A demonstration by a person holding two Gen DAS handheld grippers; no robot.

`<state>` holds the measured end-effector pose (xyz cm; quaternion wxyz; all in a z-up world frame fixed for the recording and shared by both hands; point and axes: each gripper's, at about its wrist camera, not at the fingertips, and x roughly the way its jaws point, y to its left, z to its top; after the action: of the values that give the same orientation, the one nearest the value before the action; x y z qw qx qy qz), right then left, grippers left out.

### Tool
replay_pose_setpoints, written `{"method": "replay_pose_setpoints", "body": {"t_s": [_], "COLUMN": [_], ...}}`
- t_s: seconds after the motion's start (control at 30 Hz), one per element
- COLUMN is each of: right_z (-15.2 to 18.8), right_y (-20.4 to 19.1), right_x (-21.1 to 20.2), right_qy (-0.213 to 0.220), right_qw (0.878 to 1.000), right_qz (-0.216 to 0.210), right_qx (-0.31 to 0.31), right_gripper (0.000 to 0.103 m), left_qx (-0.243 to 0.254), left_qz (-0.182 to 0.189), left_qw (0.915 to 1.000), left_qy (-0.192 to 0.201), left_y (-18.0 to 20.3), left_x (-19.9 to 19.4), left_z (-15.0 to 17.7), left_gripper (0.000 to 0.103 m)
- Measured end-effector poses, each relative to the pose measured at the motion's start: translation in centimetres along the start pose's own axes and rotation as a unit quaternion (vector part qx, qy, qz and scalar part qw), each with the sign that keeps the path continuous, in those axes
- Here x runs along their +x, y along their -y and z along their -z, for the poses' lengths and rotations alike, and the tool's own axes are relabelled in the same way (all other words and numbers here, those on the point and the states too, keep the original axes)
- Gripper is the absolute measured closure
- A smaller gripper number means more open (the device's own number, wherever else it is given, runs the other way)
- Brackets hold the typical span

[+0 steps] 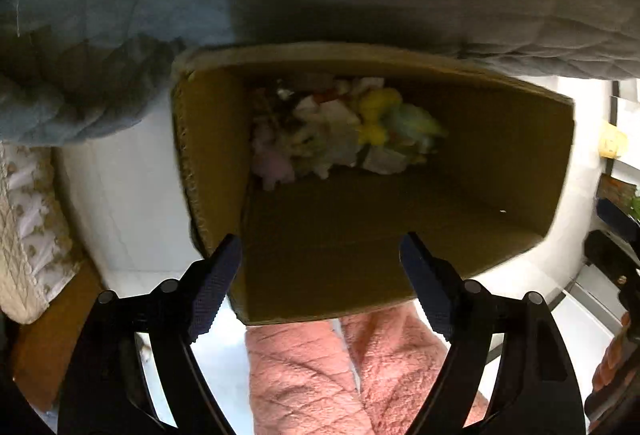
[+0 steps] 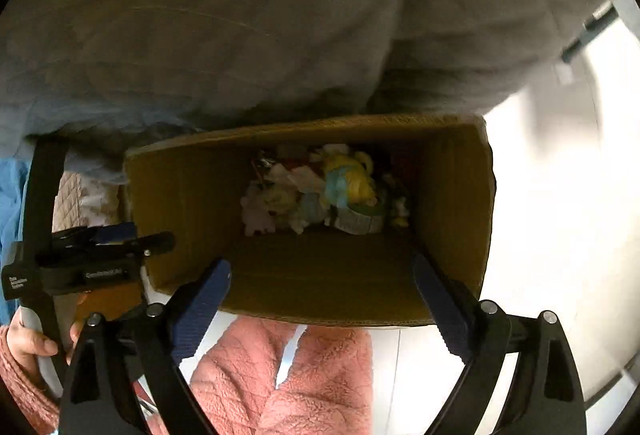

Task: Collect trash
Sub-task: 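Carry both items to the cardboard box and open both tools, then grasp the clear plastic cup with the right tool while the left tool grasps the purple toy gun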

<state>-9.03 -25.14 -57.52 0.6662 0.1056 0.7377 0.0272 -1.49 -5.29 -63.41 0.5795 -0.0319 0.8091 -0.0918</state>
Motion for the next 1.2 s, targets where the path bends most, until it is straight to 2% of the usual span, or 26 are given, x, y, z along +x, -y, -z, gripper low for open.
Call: {"method": "replay_pose_setpoints", "body": {"t_s": [0.13, 0.27, 0.37, 0.43, 0.5, 0.6, 0.73, 0.8, 0.9, 0.97, 1.03, 1.07, 1.13, 1.17, 1.2], "right_z": [0.7, 1.5, 2.1, 2.5, 2.7, 1.8, -2.2, -6.1, -12.2, -15.4, -18.9, -20.1, -22.2, -23.2, -23.7], "right_y": [0.6, -0.3, -1.9, -3.2, -5.0, -8.5, -11.7, -12.5, -12.5, -12.9, -14.0, -14.1, -14.3, -14.3, -14.3], "right_x": [-1.3, -4.9, -10.2, -14.1, -18.7, -25.5, -31.1, -32.8, -33.2, -32.7, -32.0, -31.6, -31.0, -30.6, -30.3], "right_qy": [-0.002, 0.006, 0.03, 0.052, 0.086, 0.149, 0.234, 0.274, 0.306, 0.316, 0.318, 0.311, 0.293, 0.28, 0.272], "right_qw": [1.0, 1.0, 0.998, 0.995, 0.989, 0.972, 0.951, 0.945, 0.944, 0.944, 0.946, 0.948, 0.954, 0.958, 0.96], "right_qz": [-0.002, -0.012, -0.04, -0.064, -0.085, -0.12, -0.111, -0.105, -0.1, -0.075, -0.035, -0.029, -0.024, -0.019, -0.019], "right_qx": [0.001, -0.011, -0.028, -0.05, -0.079, -0.138, -0.172, -0.145, -0.073, -0.051, -0.055, -0.059, -0.065, -0.066, -0.066], "right_gripper": [0.012, 0.009, 0.007, 0.007, 0.005, 0.005, 0.005, 0.005, 0.005, 0.005, 0.005, 0.006, 0.014, 0.021, 0.034], "left_qx": [0.01, 0.021, 0.065, 0.096, 0.119, 0.12, 0.098, 0.081, 0.05, 0.032, 0.013, 0.006, -0.003, -0.006, -0.01], "left_qz": [-0.016, -0.015, 0.035, 0.042, 0.043, 0.065, 0.078, 0.077, 0.072, 0.072, 0.069, 0.071, 0.066, 0.065, 0.065], "left_qw": [0.9998, 0.9997, 0.997, 0.9936, 0.9892, 0.9842, 0.9798, 0.9772, 0.9738, 0.973, 0.9729, 0.9725, 0.973, 0.9731, 0.9736], "left_qy": [-0.002, 0.0, 0.022, 0.043, 0.073, 0.113, 0.156, 0.181, 0.21, 0.217, 0.22, 0.222, 0.221, 0.221, 0.219], "left_y": [0.0, 0.4, 2.2, 3.2, 4.0, 4.2, 3.4, 2.7, 1.3, 0.5, -0.2, -0.5, -1.1, -1.3, -1.6], "left_x": [-0.6, -3.6, -8.3, -11.5, -15.4, -20.5, -24.9, -26.5, -28.4, -28.7, -28.6, -28.6, -28.6, -28.5, -28.5], "left_z": [1.2, 3.3, 6.1, 8.0, 10.1, 12.6, 13.6, 13.6, 13.9, 14.0, 14.5, 14.8, 15.2, 15.4, 15.5], "left_gripper": [0.023, 0.023, 0.023, 0.02, 0.019, 0.013, 0.013, 0.013, 0.013, 0.013, 0.013, 0.013, 0.013, 0.013, 0.013]}}
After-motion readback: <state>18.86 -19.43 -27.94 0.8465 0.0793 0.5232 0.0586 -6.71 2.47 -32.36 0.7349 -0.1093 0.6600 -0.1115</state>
